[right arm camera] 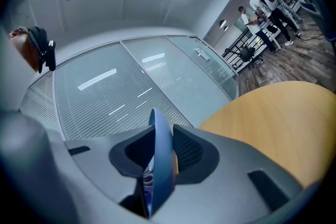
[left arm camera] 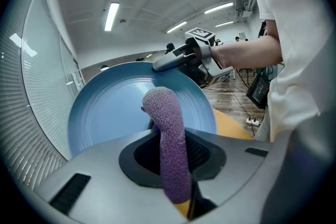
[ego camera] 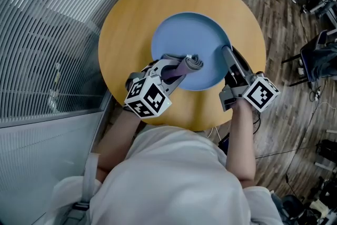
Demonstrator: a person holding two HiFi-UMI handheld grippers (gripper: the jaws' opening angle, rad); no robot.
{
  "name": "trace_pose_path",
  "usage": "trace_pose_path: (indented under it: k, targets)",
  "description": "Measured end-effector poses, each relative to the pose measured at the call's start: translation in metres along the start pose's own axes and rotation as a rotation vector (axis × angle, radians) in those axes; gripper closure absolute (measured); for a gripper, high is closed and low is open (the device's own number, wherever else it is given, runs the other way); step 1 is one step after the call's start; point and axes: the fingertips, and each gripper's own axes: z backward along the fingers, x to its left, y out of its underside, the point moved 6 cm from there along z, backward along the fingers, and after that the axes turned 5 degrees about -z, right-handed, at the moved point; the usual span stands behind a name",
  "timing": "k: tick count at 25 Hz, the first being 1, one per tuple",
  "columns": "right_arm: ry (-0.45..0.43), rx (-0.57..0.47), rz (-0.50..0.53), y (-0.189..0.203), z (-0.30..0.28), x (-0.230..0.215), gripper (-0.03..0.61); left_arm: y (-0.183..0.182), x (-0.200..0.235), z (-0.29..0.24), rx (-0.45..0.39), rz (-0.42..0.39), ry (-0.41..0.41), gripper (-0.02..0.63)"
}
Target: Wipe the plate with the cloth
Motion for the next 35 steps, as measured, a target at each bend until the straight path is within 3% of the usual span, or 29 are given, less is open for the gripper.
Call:
trace_pose_path:
  k: [26,35]
  targets:
    - [-0.013,0.028,0.007,0.0,-0.006,0.011,0.479,-0.051,-0.01,-0.016,-0.068,-0.049,0.069,0.537]
    - [-0.015,0.03,0.011,-0.002,-0.005,0.011,0.479,-0.056,-0.018,-0.019,-0.074,-0.124,0.098,0.537]
